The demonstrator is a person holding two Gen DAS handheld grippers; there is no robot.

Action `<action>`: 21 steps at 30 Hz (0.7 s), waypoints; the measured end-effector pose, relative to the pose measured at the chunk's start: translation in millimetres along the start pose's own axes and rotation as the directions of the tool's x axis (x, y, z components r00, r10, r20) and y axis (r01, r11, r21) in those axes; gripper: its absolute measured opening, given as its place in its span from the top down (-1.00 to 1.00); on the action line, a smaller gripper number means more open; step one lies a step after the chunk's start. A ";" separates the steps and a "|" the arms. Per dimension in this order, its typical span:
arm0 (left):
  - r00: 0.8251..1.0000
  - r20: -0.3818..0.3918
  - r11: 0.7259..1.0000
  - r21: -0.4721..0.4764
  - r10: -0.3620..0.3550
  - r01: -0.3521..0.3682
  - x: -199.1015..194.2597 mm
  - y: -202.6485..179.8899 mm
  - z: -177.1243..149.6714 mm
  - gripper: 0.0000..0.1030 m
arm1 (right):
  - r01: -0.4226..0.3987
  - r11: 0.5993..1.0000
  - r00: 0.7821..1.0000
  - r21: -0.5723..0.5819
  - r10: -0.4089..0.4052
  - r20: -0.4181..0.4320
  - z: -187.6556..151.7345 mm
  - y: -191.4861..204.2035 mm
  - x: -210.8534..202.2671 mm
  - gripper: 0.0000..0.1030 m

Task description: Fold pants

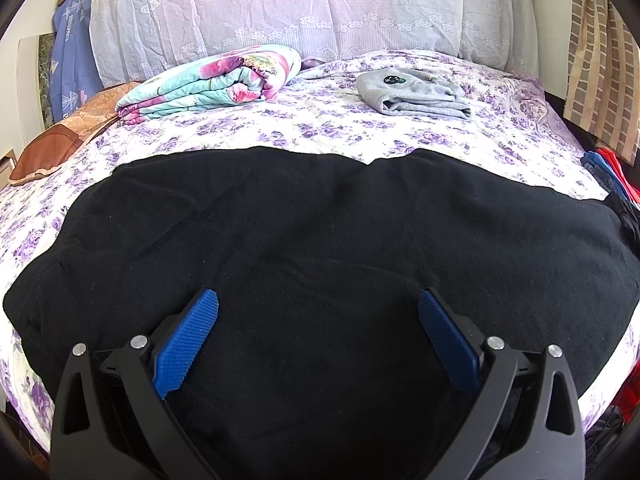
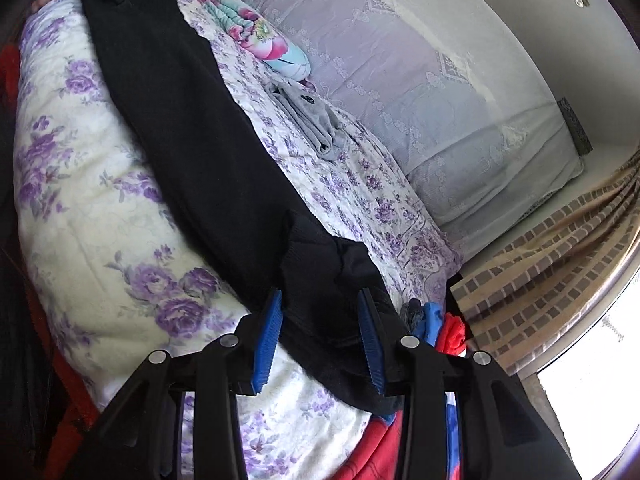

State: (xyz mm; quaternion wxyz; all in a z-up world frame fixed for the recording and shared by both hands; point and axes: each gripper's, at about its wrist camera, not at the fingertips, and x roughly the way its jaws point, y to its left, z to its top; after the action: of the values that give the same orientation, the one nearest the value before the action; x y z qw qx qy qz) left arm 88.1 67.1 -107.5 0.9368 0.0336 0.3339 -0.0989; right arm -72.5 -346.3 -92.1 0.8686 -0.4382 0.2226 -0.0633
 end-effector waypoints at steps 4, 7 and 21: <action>1.000 -0.001 1.000 0.000 0.000 0.000 0.1 0.0 -0.6 -0.90 | 0.007 1.000 1.000 -0.028 -0.006 0.008 -2.0 11.7 1.0 0.71; 1.000 0.000 1.000 0.000 -0.001 0.001 -0.1 -0.2 -0.5 -0.90 | 0.025 0.994 1.000 -0.107 -0.025 0.002 0.0 31.0 3.7 0.92; 1.000 -0.005 1.000 0.001 0.003 -0.003 0.3 -1.6 1.8 -0.90 | -0.110 -0.005 0.958 0.994 0.265 0.107 -176.9 -190.2 58.2 0.91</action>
State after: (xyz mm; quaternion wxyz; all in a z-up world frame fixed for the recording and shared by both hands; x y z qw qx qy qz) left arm 89.1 65.3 -106.3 0.9361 0.0347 0.3360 -0.0978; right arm -82.7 -609.4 -52.6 0.9119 0.3297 0.2191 -0.1082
